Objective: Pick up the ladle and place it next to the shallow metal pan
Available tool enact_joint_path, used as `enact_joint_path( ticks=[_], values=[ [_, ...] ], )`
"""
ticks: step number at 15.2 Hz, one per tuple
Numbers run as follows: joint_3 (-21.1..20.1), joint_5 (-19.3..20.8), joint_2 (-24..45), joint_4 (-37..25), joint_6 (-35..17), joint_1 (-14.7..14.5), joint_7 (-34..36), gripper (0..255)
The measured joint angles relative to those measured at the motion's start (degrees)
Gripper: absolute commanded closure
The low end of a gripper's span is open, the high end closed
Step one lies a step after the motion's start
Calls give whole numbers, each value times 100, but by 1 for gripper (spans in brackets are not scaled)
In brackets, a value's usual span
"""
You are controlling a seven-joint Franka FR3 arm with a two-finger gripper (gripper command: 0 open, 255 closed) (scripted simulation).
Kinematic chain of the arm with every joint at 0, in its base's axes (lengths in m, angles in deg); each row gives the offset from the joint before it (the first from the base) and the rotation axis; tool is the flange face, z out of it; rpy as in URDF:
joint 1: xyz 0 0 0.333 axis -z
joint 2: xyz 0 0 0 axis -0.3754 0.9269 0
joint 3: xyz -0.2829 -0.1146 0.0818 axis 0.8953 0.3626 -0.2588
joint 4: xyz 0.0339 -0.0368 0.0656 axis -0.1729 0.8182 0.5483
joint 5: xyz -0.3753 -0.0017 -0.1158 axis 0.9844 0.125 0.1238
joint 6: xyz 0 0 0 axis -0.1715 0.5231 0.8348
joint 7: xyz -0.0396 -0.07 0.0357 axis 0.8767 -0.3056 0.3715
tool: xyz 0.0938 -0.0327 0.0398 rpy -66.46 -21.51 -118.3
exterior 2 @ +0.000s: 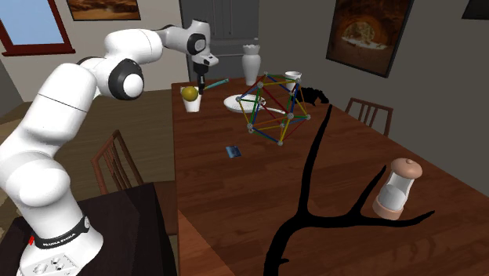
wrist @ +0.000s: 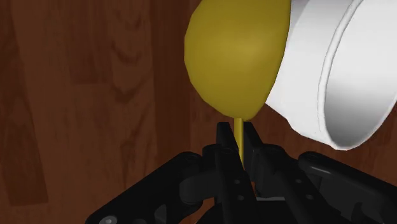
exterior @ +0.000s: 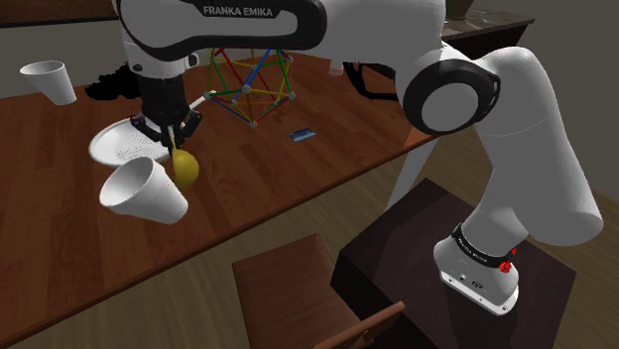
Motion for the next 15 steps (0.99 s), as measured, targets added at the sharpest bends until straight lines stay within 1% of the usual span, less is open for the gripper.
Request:
enact_joint_path(
  ticks=[1, 3, 5, 6, 11, 15],
  values=[
    [0, 10, 97, -92, -6, -37, 34, 255],
    [2, 14, 157, -58, -100, -51, 39, 255],
    [4, 11, 152, 105, -259, -48, 25, 255],
    [2, 3, 49, 357, -405, -40, 14, 255],
    [2, -9, 15, 801, -815, -30, -29, 255],
    [4, -12, 90, 980, -1070, -30, -59, 255]
  ],
)
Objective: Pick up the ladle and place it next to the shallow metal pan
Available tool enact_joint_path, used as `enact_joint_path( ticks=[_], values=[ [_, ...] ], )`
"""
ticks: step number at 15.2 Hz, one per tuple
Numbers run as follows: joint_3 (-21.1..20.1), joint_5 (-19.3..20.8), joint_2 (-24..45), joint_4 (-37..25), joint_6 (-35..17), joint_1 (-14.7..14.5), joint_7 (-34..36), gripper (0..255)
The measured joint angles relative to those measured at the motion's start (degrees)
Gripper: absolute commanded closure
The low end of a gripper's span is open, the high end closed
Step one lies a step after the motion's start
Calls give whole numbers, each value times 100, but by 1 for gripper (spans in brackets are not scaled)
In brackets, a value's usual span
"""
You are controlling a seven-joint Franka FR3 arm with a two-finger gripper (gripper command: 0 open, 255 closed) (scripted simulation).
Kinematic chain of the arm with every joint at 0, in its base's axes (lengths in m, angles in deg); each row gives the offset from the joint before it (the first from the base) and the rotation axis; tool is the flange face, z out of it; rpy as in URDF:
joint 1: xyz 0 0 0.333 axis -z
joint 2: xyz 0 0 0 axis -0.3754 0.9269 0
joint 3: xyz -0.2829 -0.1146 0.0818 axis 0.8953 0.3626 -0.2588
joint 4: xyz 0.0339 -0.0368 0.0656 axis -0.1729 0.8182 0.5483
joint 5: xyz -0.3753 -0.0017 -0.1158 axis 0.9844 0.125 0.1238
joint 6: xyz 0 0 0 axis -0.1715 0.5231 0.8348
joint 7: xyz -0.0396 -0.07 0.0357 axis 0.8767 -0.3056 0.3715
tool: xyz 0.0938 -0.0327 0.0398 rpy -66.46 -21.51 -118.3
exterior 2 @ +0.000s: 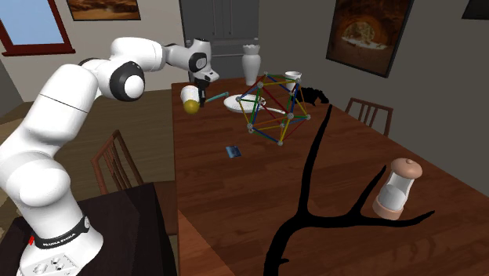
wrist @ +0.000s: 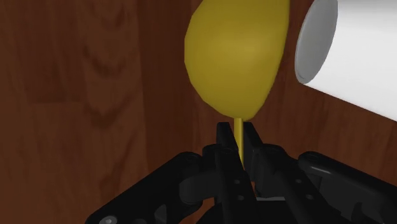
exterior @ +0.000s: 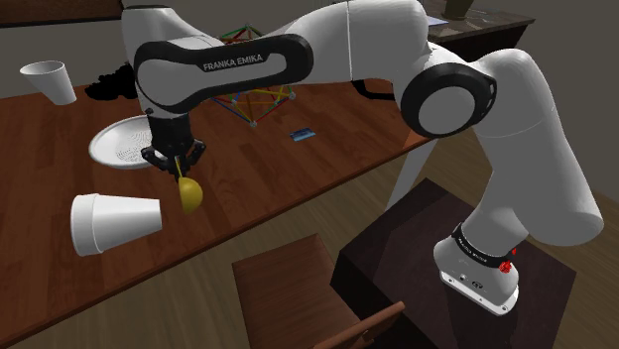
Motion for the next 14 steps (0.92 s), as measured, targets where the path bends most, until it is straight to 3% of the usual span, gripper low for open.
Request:
enact_joint_path(
  ticks=[7, 14],
  values=[
    [15, -11, -8, 489, -538, 37, -72, 255],
    [7, -14, 40, 480, -564, 21, -71, 255]
  ],
)
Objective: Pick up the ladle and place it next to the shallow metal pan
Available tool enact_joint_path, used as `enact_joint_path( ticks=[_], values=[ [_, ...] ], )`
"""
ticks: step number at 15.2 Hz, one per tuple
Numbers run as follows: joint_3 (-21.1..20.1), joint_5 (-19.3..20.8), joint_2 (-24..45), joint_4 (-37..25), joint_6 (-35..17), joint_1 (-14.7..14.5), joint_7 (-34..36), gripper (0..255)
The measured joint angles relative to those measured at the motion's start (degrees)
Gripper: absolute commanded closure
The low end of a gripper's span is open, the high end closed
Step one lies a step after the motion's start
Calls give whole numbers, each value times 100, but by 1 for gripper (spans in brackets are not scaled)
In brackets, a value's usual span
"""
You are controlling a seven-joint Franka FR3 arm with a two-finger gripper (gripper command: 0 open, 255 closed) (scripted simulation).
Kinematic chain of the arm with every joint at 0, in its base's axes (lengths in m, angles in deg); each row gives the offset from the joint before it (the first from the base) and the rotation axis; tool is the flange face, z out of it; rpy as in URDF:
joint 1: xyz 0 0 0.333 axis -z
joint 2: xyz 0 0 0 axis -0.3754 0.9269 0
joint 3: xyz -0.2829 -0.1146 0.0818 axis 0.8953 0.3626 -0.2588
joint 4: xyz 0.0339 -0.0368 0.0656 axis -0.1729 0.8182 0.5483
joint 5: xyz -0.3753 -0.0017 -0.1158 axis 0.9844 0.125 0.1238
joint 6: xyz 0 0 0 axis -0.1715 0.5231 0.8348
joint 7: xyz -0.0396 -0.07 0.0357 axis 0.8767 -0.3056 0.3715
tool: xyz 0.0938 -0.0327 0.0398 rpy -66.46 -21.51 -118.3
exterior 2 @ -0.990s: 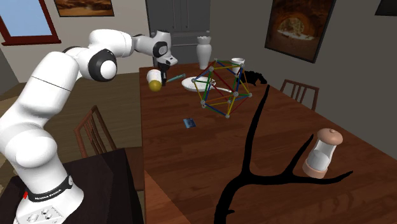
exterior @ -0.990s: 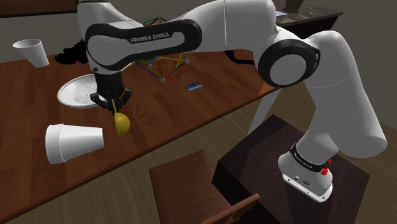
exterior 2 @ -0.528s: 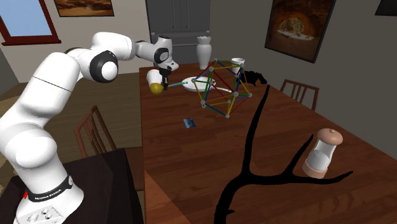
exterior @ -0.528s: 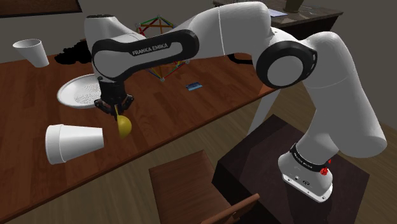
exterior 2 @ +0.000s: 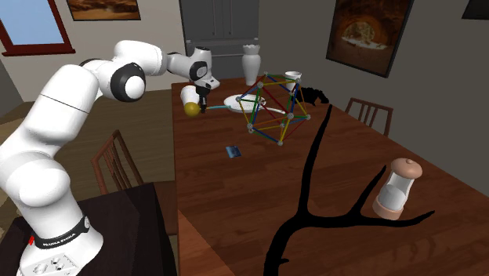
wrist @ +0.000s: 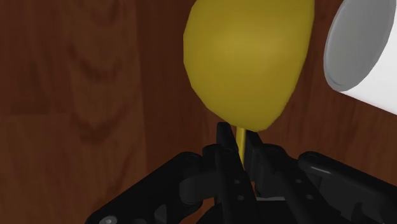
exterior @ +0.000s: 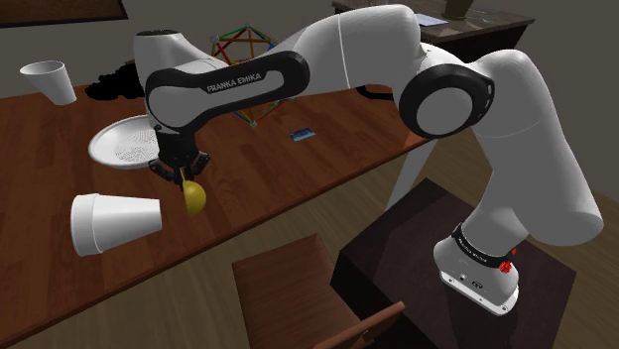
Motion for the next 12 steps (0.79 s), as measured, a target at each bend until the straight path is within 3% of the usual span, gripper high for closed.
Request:
enact_joint_path(
  ticks=[1, 7, 12],
  values=[
    [0, 1, 4, -6, 1, -2, 2, 0],
    [-3, -1, 38, -10, 20, -4, -4, 0],
    [-2, -1, -122, -391, 557, 47, 4, 0]
  ],
)
